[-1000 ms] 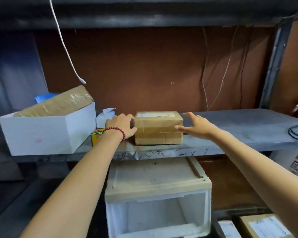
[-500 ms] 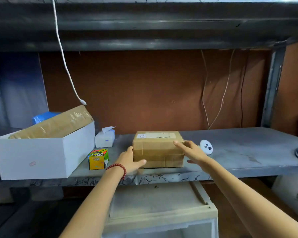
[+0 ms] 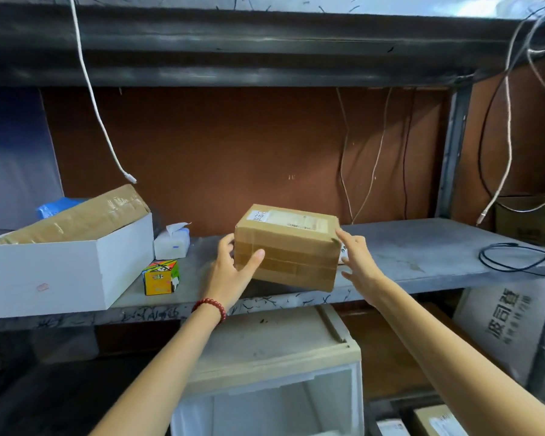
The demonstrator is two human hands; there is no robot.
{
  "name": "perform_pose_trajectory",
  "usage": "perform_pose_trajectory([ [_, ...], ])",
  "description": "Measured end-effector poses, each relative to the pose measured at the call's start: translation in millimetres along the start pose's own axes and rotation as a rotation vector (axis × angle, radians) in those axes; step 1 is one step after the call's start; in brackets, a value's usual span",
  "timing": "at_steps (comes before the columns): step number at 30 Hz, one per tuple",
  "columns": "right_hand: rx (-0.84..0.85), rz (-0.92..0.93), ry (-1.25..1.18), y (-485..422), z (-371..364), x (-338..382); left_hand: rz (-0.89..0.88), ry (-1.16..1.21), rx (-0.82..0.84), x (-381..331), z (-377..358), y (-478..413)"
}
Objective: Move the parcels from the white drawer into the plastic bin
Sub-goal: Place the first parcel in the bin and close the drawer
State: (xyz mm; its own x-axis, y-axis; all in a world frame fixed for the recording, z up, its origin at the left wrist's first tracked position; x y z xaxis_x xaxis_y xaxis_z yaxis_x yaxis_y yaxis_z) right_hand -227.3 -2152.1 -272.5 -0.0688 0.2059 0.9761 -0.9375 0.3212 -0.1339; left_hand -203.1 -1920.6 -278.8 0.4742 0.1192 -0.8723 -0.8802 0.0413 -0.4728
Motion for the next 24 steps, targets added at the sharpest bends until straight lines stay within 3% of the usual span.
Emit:
perform_pose_trajectory([
  [4,-0.057,0.063,-0.032,34.8,19.9,-9.0,0.014,0.104,0.046,-5.2,-2.1,29.8],
  [13,0.002,0.118,-0.018,137.2,46.8,-61.6,-0.020,0.317,0.141,20.2,-9.8,144.2],
  [24,0.018,-0.084,-0.008,199.8,68.0,-127.5,0.138,0.168,0.269,64.2,-7.7,226.2],
])
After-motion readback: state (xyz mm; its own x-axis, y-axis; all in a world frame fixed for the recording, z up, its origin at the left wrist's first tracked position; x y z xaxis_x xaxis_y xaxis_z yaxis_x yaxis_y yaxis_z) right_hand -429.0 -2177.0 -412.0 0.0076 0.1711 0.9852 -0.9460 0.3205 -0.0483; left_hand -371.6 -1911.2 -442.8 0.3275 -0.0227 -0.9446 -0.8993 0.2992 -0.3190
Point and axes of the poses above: each hand's wrist, its own y-axis away from the middle knuckle, its own z-axis out of the back of the hand, x = y × z, the point moved 2 cm from there along -y, towards the middle knuckle, and after that the axes turned 10 degrees about y, right-handed, at the moved point
